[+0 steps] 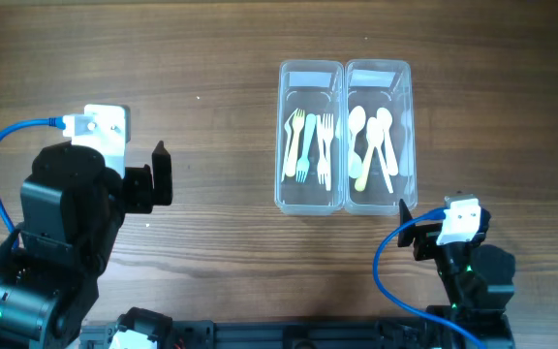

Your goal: Pack container

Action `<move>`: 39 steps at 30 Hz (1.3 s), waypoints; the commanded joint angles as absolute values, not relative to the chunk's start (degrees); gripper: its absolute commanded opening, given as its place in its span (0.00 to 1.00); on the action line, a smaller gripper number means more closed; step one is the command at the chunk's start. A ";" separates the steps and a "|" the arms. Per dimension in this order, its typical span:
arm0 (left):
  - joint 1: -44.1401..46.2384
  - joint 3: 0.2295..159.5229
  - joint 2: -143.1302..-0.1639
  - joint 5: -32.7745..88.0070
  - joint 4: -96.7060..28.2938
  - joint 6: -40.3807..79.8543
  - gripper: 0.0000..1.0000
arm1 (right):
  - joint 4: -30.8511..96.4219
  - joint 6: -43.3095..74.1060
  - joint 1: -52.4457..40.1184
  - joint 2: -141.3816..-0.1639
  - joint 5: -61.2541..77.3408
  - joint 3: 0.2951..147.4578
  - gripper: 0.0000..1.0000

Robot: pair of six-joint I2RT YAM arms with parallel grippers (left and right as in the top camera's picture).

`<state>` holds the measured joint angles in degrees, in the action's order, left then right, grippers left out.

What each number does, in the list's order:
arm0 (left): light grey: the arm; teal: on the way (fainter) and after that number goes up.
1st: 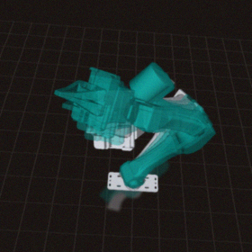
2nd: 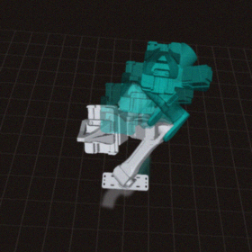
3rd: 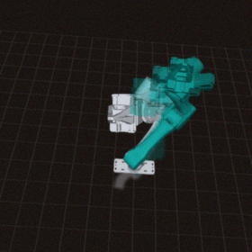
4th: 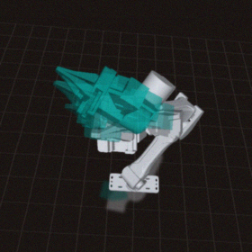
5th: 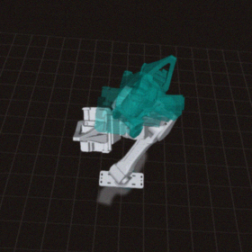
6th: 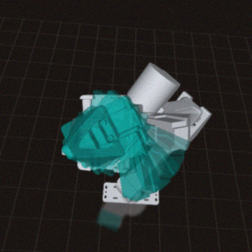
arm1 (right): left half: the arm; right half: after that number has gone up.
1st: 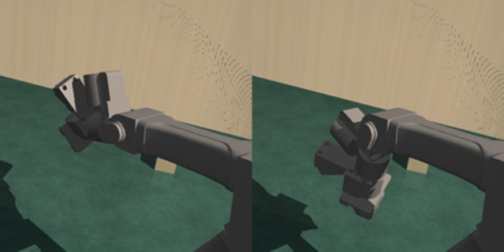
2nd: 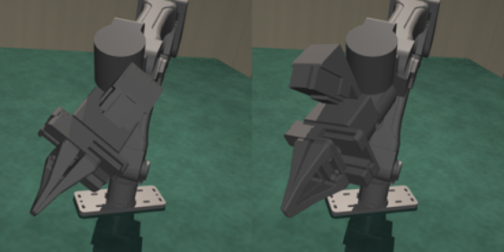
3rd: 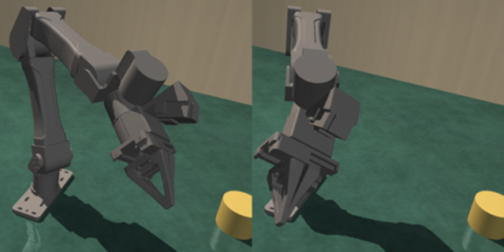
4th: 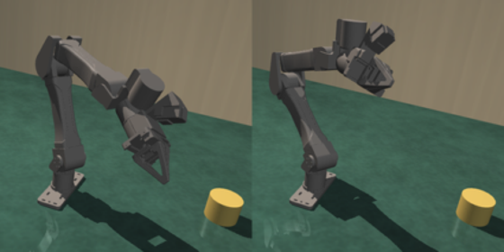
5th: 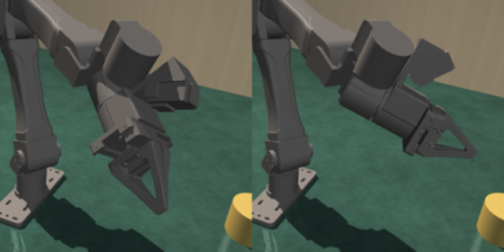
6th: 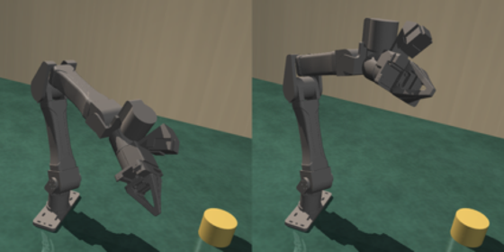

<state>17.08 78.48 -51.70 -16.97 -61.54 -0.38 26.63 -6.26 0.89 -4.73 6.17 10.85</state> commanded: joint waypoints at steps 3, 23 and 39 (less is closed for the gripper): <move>16.60 78.59 -51.40 -16.29 -61.43 -1.28 1.00 | 24.01 -6.02 1.21 -2.24 5.72 7.99 1.00; 16.60 78.59 -51.40 -16.29 -61.43 -1.28 1.00 | 23.22 -6.02 1.21 -2.31 5.54 7.79 1.00; 12.53 68.99 -41.56 -10.17 -56.27 -0.86 1.00 | 23.22 -6.02 1.21 -2.31 5.54 7.79 1.00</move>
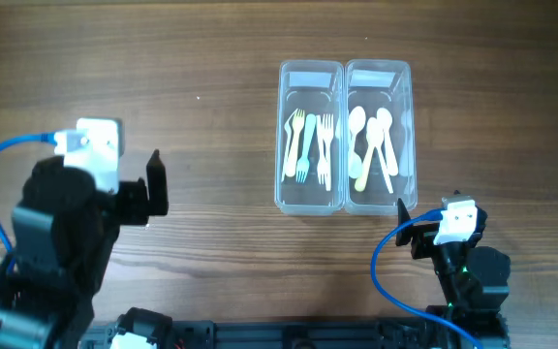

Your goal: Pack container

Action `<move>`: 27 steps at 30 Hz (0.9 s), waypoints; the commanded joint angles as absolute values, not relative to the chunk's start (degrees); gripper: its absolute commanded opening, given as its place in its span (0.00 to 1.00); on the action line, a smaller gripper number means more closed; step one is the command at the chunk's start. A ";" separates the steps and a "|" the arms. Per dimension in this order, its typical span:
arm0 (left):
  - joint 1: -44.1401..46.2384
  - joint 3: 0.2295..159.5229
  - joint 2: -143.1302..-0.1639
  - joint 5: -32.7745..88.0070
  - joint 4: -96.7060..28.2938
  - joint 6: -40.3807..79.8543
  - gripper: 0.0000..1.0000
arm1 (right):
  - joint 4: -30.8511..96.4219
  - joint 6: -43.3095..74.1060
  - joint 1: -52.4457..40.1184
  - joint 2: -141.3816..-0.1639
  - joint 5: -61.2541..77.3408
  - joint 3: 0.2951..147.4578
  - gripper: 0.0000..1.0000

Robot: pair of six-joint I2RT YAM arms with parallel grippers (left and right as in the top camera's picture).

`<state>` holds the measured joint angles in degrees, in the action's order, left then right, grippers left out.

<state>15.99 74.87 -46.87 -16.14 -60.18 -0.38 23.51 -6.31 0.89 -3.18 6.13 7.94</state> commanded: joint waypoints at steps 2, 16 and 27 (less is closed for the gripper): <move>9.67 63.96 -38.30 -5.91 -51.20 -0.84 1.00 | 23.22 -6.02 1.21 -2.31 5.54 7.79 1.00; -1.30 27.75 -14.20 10.94 -27.90 -0.84 1.00 | 23.22 -6.02 1.21 -2.31 5.54 7.79 1.00; -2.50 14.94 -3.49 10.90 -24.12 -0.60 1.00 | 23.22 -6.02 1.21 -2.31 5.54 7.79 1.00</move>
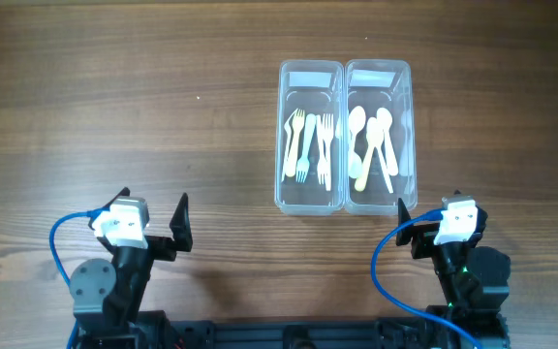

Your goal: Pack container

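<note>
Two clear plastic containers stand side by side at the centre right of the overhead view. The left container (pixel 310 199) holds several pastel forks (pixel 310 145). Several pastel spoons (pixel 374 145) lie in the right container (pixel 379 202). My left gripper (pixel 181 217) sits low near the front edge, far left of the containers, shut and empty. The right gripper (pixel 404 209) rests just below the spoon container's front right corner, shut with nothing in it.
The wooden table (pixel 114 87) carries nothing besides the containers. Blue cables loop beside both arm bases, left cable (pixel 58 242) and right cable (pixel 384 262). A dark frame (pixel 279 337) runs along the front edge.
My left arm has dropped from a raised pose at the left of the table to a folded pose by the front edge. The right arm, containers and cutlery are unchanged.
First my left arm stood raised at the left, its gripper empty and well away from the containers. Then it had shifted slightly back and left. Now it is folded low at the front edge. The right arm and the packed cutlery stayed put throughout.
</note>
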Action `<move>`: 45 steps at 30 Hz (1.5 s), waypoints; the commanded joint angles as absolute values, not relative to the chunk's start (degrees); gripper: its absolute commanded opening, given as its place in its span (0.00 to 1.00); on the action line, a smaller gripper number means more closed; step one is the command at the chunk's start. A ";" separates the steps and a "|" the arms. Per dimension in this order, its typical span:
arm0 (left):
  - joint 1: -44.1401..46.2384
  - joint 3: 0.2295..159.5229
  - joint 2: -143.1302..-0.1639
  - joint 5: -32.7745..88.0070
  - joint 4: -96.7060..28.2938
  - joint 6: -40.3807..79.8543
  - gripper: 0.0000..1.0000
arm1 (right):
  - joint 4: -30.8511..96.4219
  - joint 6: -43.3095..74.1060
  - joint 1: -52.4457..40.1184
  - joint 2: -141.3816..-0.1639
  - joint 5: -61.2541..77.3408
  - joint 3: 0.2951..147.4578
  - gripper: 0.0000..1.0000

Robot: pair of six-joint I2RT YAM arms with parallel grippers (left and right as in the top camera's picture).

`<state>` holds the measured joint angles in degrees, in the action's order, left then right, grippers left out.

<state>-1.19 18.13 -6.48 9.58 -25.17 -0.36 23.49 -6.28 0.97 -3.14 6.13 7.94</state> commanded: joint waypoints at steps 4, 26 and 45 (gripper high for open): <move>-4.12 11.09 -0.93 10.87 -21.10 0.03 1.00 | 23.22 -6.00 1.21 -2.31 5.54 7.79 1.00; -4.40 1.72 -0.71 9.37 -6.39 3.44 1.00 | 23.22 -6.00 1.21 -2.31 5.54 7.79 1.00; -4.40 1.72 -0.71 9.37 -6.39 3.44 1.00 | 23.22 -6.00 1.21 -2.31 5.54 7.79 1.00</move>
